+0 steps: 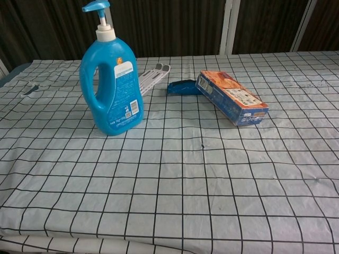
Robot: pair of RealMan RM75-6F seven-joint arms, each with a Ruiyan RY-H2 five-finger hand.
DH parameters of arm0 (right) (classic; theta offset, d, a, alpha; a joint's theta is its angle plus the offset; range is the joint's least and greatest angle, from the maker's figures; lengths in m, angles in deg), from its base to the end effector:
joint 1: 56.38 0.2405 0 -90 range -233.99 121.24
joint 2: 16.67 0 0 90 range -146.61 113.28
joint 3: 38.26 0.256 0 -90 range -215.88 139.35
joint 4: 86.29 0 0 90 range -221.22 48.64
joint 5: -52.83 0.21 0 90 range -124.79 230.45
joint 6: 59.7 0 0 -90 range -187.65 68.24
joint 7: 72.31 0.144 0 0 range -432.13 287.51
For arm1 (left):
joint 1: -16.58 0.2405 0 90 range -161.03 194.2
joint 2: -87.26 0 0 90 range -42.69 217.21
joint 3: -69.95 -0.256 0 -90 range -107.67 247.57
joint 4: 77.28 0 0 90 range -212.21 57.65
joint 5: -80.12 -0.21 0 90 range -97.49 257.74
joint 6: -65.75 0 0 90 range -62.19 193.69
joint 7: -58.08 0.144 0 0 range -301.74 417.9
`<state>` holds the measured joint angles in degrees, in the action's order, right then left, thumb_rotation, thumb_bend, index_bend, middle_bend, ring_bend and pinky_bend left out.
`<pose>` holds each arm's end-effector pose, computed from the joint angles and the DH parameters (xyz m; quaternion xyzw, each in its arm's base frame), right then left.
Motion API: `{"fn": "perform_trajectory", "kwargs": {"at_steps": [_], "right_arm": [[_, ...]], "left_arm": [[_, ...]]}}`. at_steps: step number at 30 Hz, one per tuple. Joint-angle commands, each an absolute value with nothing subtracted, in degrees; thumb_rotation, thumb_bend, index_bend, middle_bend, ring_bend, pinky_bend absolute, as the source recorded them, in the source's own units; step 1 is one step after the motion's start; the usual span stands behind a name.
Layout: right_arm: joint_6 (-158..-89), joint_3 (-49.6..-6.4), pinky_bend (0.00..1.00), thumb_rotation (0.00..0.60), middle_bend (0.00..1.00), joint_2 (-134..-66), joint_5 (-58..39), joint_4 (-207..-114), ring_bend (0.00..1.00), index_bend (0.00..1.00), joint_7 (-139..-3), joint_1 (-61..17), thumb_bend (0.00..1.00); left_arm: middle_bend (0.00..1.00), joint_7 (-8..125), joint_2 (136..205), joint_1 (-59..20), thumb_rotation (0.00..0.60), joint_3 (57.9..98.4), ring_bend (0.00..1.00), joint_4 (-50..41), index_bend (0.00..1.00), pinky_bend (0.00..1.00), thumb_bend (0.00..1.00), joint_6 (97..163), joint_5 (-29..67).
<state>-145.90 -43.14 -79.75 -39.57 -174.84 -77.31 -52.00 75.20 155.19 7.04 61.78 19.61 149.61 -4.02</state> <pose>-0.3220 -0.1494 0.1502 0.6766 -0.3450 0.3202 0.5663 -0.2947 0.1600 0.1063 -0.6807 -0.3736 -0.2939 0.5574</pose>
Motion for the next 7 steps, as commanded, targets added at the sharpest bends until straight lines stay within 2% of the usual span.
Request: {"fn": "perform_trajectory", "kwargs": {"at_steps": [1, 7], "right_arm": [[-150.1, -43.0, 0.08, 0.600, 0.00, -81.6, -37.8, -172.9, 0.00, 0.00, -77.3, -55.7, 0.31], [-149.3, -42.3, 0.07, 0.600, 0.00, -83.1, -38.1, -172.1, 0.00, 0.00, -79.4, -55.6, 0.31]], "left_arm": [[0.00, 68.3, 155.5, 14.4, 0.600, 60.4, 0.00, 13.8, 0.00, 0.00, 0.42, 159.0, -6.9], [0.00, 67.2, 156.0, 15.4, 0.600, 61.9, 0.00, 12.4, 0.00, 0.00, 0.42, 160.1, -8.3]]}}
